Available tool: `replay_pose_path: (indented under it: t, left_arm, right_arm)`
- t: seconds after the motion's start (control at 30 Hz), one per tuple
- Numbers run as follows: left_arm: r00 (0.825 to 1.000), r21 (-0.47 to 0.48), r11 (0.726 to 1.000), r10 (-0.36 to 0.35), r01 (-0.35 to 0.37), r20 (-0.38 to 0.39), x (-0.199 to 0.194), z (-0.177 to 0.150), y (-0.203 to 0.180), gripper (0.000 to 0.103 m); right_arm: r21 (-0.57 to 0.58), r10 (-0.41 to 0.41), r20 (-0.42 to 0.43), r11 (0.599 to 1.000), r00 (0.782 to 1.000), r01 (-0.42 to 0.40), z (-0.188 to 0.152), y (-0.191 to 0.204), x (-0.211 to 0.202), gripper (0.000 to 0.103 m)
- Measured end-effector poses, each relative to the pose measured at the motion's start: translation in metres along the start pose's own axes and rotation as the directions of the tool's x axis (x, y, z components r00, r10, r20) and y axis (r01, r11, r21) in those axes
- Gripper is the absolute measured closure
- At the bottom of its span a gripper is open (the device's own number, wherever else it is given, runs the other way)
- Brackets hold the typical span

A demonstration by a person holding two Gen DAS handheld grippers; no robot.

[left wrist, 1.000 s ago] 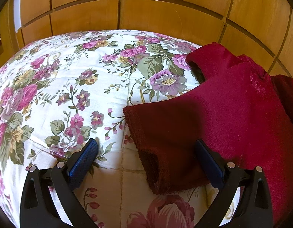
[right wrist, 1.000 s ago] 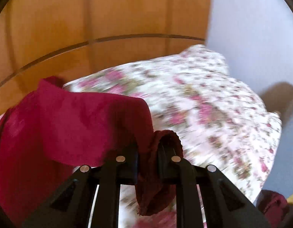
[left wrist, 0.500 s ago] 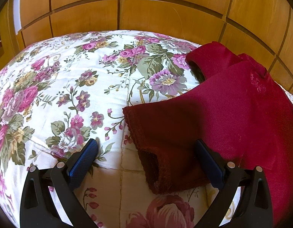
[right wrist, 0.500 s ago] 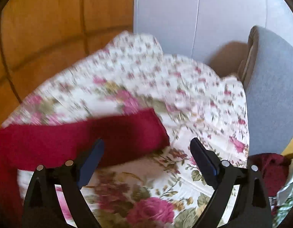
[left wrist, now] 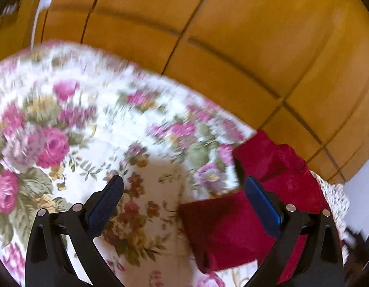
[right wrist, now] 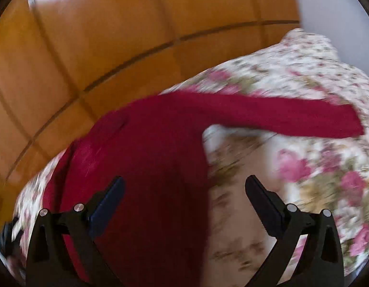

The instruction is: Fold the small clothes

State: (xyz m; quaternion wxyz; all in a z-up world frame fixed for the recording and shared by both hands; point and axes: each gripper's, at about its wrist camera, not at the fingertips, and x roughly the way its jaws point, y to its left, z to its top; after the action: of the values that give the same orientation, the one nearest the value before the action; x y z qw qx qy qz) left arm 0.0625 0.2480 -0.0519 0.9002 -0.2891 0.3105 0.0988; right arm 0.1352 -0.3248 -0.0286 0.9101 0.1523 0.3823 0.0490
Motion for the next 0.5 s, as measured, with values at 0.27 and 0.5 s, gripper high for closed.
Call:
replay_pose_path:
  t: [0.27,0.5]
  left_arm:
    - [0.963,0.128,0.978,-0.134,0.167,-0.234,0.056,-0.025,-0.026,0.006]
    - [0.958,0.408,0.904,-0.007,0.128,-0.286,0.063,-0.052,-0.063,0.080]
  right_arm:
    - [-0.234,0.025,-0.061,0.972,0.998,-0.039,-0.032,0.049,0.030,0.003]
    - [-0.216,-0.020,-0.130,0.976,0.991,-0.008,-0.048,0.036,0.050,0.003]
